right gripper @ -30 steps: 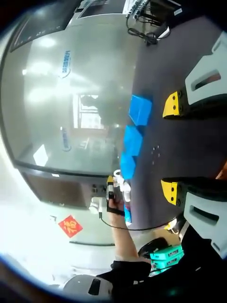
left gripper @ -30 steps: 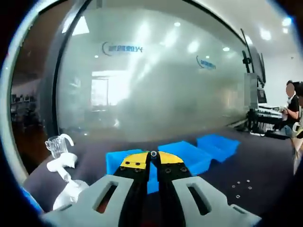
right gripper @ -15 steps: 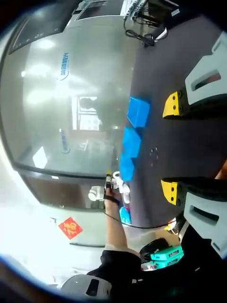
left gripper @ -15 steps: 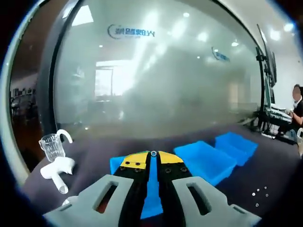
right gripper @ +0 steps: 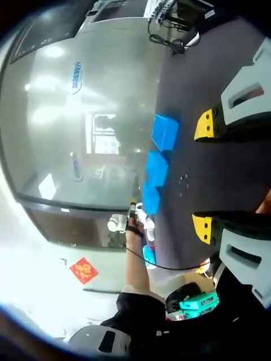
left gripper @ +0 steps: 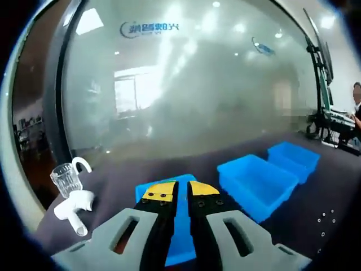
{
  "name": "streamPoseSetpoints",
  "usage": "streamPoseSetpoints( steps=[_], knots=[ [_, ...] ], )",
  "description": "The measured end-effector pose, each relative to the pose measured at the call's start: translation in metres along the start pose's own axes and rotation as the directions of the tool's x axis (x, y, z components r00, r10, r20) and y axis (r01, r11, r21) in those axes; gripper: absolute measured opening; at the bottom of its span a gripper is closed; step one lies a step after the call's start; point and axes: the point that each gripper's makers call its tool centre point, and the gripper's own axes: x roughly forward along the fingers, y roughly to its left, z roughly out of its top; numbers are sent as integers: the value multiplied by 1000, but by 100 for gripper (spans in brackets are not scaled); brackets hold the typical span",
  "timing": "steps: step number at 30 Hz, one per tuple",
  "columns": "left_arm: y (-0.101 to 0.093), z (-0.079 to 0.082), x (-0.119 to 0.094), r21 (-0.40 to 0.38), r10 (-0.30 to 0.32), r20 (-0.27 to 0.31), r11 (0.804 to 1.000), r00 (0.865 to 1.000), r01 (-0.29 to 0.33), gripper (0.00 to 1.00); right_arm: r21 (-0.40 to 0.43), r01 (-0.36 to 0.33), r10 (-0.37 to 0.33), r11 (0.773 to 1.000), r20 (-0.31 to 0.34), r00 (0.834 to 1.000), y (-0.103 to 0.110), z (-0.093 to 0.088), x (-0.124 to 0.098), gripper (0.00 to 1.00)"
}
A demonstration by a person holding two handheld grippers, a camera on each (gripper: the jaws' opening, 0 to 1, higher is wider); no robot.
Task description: Sort the screws, nuts, and washers into the corresponding bins
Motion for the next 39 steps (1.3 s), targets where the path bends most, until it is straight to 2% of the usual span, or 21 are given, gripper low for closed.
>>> streamPoseSetpoints(
  steps=[3, 5, 8, 11, 19, 21, 23, 25, 28, 30, 31, 34, 36, 39],
  knots=[
    [1, 0, -2, -13, -12, 3, 1000, 1000, 12, 22, 0, 0, 0, 1000, 0, 1000, 0, 0, 0, 44],
    [-1, -4, -3, -14, -25, -14, 1000, 1000, 25, 26, 1, -1, 1, 1000, 1, 1000, 1, 0, 0, 44],
    [-4, -10, -9, -22, -46, -31, 999, 998, 45, 30, 3, -4, 4, 1000, 4, 1000, 2, 0, 1, 44],
    [-11, -11, -19, -64, -84, -16, 995, 996, 83, 36, 2, -6, 6, 1000, 4, 1000, 3, -1, 1, 44],
    [-23, -19, -45, -56, -147, -4, 988, 989, 147, 40, -4, -5, 5, 1000, 16, 1000, 4, 4, 1, 44],
    [-26, -11, -60, -40, -168, 20, 985, 986, 169, 40, -4, -2, 2, 1000, 15, 1000, 3, 4, 0, 44],
    [-38, -5, -88, -44, -193, 53, 980, 980, 195, 40, -4, 0, 0, 1000, 14, 1000, 2, 4, 0, 44],
    [-45, -1, -99, -44, -224, 63, 973, 973, 227, 40, -2, 1, 0, 1000, 15, 1000, 2, 3, 0, 44],
    [-55, 3, -126, -50, -273, 81, 959, 959, 278, 40, 0, 2, -2, 1000, 18, 1000, 2, 4, 0, 44],
    [-63, 6, -144, -66, -314, 110, 944, 943, 322, 40, 2, 1, -2, 1000, 19, 1000, 2, 4, 1, 44],
    [-67, 3, -154, -65, -331, 122, 938, 936, 340, 40, 1, 1, -1, 1000, 19, 1000, 2, 4, 1, 44],
    [-74, 2, -178, -55, -350, 133, 932, 927, 359, 40, -2, -1, 1, 1000, 17, 1000, 3, 4, 1, 44],
    [-79, 4, -195, -50, -369, 162, 923, 915, 381, 40, -2, -1, 1, 1000, 18, 1000, 4, 4, 1, 44],
    [-87, 0, -216, -30, -398, 163, 913, 903, 408, 40, -2, 0, 0, 1000, 20, 1000, 4, 5, 2, 44]
  ],
)
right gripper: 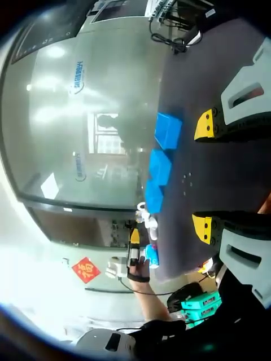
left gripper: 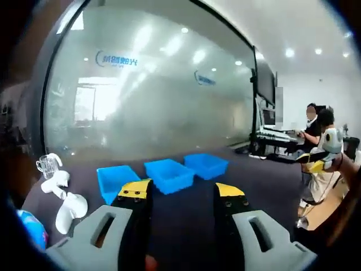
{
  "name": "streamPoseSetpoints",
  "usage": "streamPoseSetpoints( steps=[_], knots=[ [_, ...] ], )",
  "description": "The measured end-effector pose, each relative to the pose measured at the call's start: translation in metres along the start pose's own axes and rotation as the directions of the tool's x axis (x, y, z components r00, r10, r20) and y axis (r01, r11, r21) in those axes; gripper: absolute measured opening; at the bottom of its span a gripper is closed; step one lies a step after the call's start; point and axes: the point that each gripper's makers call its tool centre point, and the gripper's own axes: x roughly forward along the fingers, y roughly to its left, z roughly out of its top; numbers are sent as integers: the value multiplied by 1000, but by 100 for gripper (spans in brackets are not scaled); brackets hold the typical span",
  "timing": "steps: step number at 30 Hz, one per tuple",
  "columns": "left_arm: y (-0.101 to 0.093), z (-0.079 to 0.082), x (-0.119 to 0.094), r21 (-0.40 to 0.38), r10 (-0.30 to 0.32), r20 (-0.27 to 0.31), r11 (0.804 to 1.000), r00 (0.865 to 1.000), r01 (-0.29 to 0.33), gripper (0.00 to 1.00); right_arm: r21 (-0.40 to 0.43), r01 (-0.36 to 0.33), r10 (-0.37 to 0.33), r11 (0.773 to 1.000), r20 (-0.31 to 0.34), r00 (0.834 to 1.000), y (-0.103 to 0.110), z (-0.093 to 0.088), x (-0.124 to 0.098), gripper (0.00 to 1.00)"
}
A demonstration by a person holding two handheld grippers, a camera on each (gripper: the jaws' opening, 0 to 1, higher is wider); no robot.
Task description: Sort the screws, nuts, and washers into the corresponding bins
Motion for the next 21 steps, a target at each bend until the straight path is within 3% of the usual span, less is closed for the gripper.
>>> streamPoseSetpoints(
  steps=[5, 14, 21],
  knots=[
    [-22, -11, -25, 16, -73, -39, 997, 997, 74, 40, -1, -4, 4, 1000, 5, 1000, 2, 0, 1, 44],
    [-35, -15, -57, 34, -101, -48, 994, 994, 103, 41, 3, -2, 2, 1000, 4, 1000, 0, -1, 0, 44],
    [-46, -23, -64, 27, -137, -73, 990, 988, 139, 41, -4, -10, 9, 1000, -8, 1000, 1, -5, 4, 44]
  ],
)
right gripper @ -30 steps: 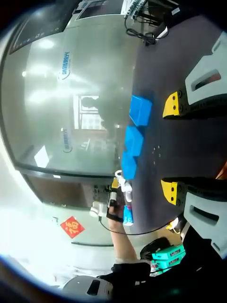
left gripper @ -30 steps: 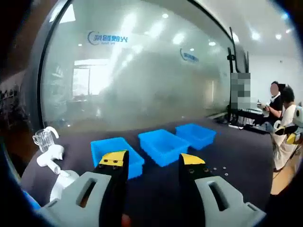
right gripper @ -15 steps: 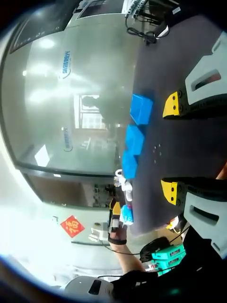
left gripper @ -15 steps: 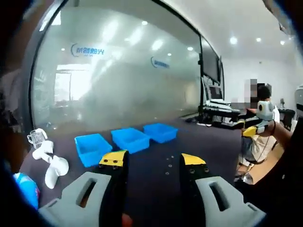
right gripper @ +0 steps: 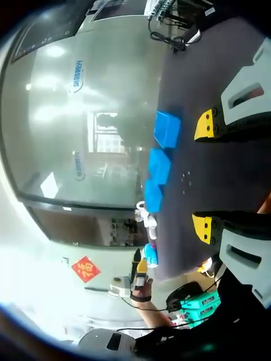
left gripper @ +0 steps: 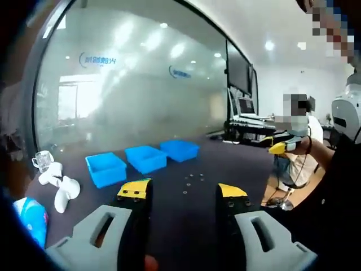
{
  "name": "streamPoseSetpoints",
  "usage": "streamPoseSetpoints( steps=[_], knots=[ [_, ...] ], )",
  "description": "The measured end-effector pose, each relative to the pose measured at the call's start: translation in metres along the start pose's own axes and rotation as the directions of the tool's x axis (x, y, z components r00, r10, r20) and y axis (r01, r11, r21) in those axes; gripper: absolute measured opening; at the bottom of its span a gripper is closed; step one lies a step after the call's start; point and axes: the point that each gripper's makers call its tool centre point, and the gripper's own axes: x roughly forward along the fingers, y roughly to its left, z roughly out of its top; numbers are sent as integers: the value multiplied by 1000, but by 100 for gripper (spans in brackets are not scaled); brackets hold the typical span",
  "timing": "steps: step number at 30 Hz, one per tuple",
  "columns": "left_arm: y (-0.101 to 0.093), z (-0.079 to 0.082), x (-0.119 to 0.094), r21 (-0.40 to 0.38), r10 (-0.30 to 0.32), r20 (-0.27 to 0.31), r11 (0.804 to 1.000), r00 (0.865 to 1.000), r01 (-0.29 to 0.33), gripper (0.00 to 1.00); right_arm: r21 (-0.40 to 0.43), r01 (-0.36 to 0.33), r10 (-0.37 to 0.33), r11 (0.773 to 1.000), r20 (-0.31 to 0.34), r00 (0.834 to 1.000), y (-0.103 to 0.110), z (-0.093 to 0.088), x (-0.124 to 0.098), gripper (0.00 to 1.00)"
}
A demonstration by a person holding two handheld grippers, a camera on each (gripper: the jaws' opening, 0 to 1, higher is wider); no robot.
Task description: Sort the screws, nuts, and washers into the corresponding bins
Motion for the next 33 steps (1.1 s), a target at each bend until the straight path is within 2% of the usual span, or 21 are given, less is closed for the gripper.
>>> streamPoseSetpoints(
  steps=[5, 17, 22, 27, 33],
  knots=[
    [-11, -2, 8, -39, -38, 1, 999, 999, 38, 42, 1, 7, -7, 1000, -4, 1000, -2, -1, 1, 44],
    [-25, -18, 62, -74, -84, -74, 994, 994, 78, 42, -20, 24, -25, 1000, -33, 999, -3, -13, -3, 45],
    [-36, -19, 87, -56, -107, -118, 993, 987, 100, 42, -14, 29, -30, 999, -34, 999, -4, -15, -7, 45],
    [-43, -23, 115, -63, -102, -167, 994, 981, 93, 42, -9, 36, -36, 999, -31, 999, -6, -16, -10, 45],
    [-62, -36, 149, -30, -125, -236, 992, 964, 122, 42, 6, 41, -41, 999, -24, 999, -8, -19, -11, 45]
  ],
)
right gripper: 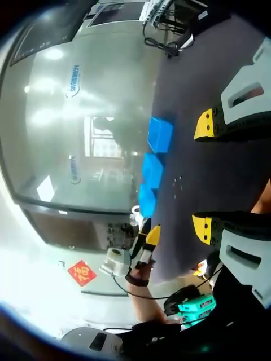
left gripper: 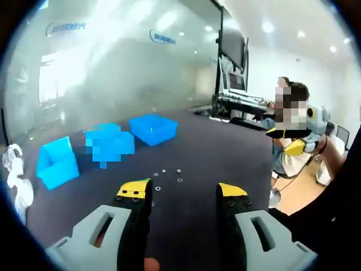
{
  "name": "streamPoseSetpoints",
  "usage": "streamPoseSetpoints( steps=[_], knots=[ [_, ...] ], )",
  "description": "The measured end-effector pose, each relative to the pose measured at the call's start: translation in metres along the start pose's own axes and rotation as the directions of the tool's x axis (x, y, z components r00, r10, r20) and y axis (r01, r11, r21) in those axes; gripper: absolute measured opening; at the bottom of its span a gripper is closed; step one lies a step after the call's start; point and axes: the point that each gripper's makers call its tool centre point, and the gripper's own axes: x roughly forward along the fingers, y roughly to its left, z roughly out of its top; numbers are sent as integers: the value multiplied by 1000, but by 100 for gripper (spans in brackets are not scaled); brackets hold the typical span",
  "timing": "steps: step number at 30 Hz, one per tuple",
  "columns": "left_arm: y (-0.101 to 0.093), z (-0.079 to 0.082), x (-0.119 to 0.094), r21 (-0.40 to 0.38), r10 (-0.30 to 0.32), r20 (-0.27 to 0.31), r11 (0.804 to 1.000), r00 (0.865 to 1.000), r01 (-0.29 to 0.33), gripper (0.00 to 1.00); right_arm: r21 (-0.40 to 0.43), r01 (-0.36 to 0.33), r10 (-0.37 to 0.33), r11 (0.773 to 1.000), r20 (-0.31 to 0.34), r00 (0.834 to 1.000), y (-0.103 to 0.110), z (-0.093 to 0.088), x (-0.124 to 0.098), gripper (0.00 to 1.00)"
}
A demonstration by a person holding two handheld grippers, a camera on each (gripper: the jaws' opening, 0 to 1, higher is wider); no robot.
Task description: Sort the screws, nuts, and washers into the corresponding bins
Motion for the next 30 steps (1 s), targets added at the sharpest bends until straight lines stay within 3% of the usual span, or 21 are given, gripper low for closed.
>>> streamPoseSetpoints(
  steps=[8, 12, 18, 30],
  knots=[
    [1, -8, 43, -26, 2, -89, 1000, 996, -5, 42, 15, 3, -3, 1000, 0, 1000, -3, -5, -1, 45],
    [-1, -17, 60, -27, -13, -153, 1000, 988, 9, 42, 18, 6, -6, 1000, 2, 1000, -5, -6, -2, 45],
    [-5, -23, 82, -9, -33, -205, 999, 978, 32, 41, 25, 9, -9, 1000, 2, 1000, -5, -8, -2, 45],
    [-2, -37, 109, 8, -32, -256, 999, 966, 35, 29, 26, 12, -12, 1000, -4, 1000, -6, -9, -2, 45]
  ],
)
